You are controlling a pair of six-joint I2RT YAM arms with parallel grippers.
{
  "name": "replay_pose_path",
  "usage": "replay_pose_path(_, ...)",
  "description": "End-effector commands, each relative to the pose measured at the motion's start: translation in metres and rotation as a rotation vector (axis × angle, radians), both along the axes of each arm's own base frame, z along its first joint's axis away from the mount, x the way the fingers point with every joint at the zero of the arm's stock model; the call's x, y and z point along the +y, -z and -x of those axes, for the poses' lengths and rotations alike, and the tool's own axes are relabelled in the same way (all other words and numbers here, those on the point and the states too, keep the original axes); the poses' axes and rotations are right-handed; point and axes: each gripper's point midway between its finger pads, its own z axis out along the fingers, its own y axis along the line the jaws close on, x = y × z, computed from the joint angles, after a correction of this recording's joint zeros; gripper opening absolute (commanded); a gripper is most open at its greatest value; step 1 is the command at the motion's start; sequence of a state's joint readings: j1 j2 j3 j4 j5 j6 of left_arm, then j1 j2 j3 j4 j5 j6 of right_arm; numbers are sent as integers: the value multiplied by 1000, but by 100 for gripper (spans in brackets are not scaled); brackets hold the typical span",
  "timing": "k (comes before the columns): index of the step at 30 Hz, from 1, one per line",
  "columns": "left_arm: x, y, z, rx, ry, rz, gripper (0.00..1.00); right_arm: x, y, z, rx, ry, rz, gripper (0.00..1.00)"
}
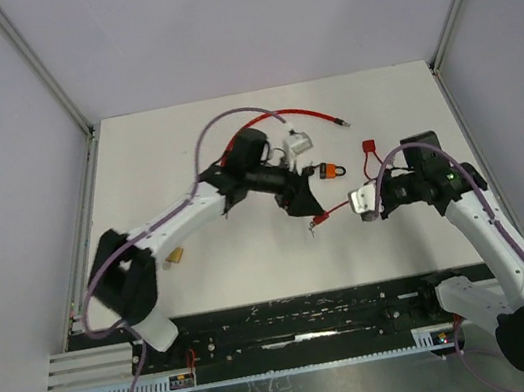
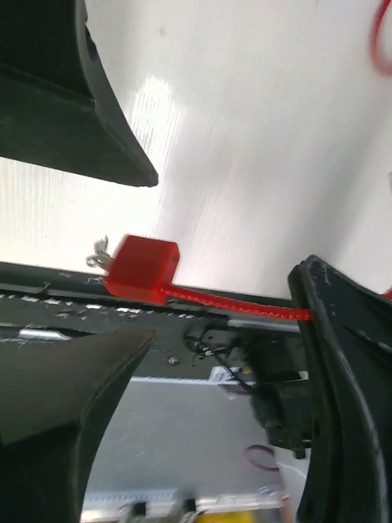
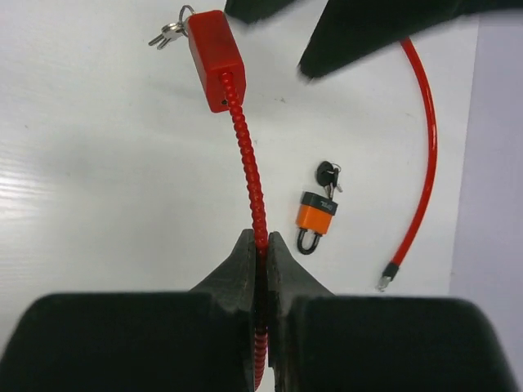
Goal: Lock with the key
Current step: Adjust the lock.
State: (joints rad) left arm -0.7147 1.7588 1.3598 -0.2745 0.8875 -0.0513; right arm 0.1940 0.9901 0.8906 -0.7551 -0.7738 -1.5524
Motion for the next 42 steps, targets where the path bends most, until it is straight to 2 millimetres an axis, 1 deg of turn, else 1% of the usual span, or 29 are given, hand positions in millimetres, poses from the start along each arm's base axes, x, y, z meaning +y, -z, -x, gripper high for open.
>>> replay_pose_path(1, 19, -114, -18, -408, -159, 369, 72, 7, -35, 15, 154, 71, -200, 0)
replay_pose_path(2, 29, -131, -12, -504, -182, 444, 76, 7, -41, 18, 194, 92, -232, 0)
replay_pose_path(4, 49, -157, 3, -682, -232, 602, 87, 7, -54, 19, 272, 143, -302, 0)
replay_pose_path(5, 60, -168, 12, -760, -254, 675, 95, 8, -64, 21, 312, 157, -348, 0)
replay_pose_path(6, 69, -175, 21, -825, -268, 736, 100, 8, -73, 22, 348, 169, -388, 0)
replay_pose_path(8, 81, -182, 32, -894, -290, 816, 100, 10, -92, 23, 426, 190, -466, 0)
replay_pose_path(9, 83, -187, 35, -910, -287, 840, 100, 11, -101, 22, 463, 203, -506, 0)
replay_pose_path(12, 79, -199, 31, -923, -286, 868, 100, 13, -123, 15, 530, 227, -608, 0)
replay_pose_path(15, 79, -211, 22, -965, -323, 915, 100, 15, -142, 9, 568, 233, -672, 0)
replay_pose_path(18, 78, -222, 13, -992, -337, 943, 100, 17, -155, 8, 610, 202, -707, 0)
replay_pose_path(20, 71, -220, 6, -983, -306, 915, 100, 18, -154, 10, 629, 169, -715, 0)
replay_pose_path(22, 62, -204, 0, -952, -260, 851, 98, 15, -149, 11, 611, 166, -721, 0)
replay_pose_path(24, 56, -182, -4, -945, -224, 795, 96, 15, -135, 14, 610, 156, -725, 0)
replay_pose_path(27, 56, -166, -10, -910, -248, 816, 96, 18, -125, 20, 632, 107, -739, 0)
replay_pose_path(30, 60, -163, -17, -828, -275, 869, 95, 19, -123, 24, 651, 67, -739, 0)
replay_pose_path(32, 60, -166, -17, -722, -258, 923, 92, 20, -124, 25, 668, 59, -739, 0)
replay_pose_path(33, 58, -167, -14, -679, -228, 946, 91, 19, -124, 24, 667, 65, -739, 0)
replay_pose_path(36, 50, -167, -18, -538, -196, 958, 86, 19, -125, 24, 660, 73, -740, 0)
replay_pose_path(39, 43, -161, -16, -494, -133, 938, 82, 18, -123, 21, 658, 94, -743, 0)
replay_pose_path(42, 42, -157, -14, -491, -114, 927, 82, 16, -120, 18, 658, 110, -746, 0)
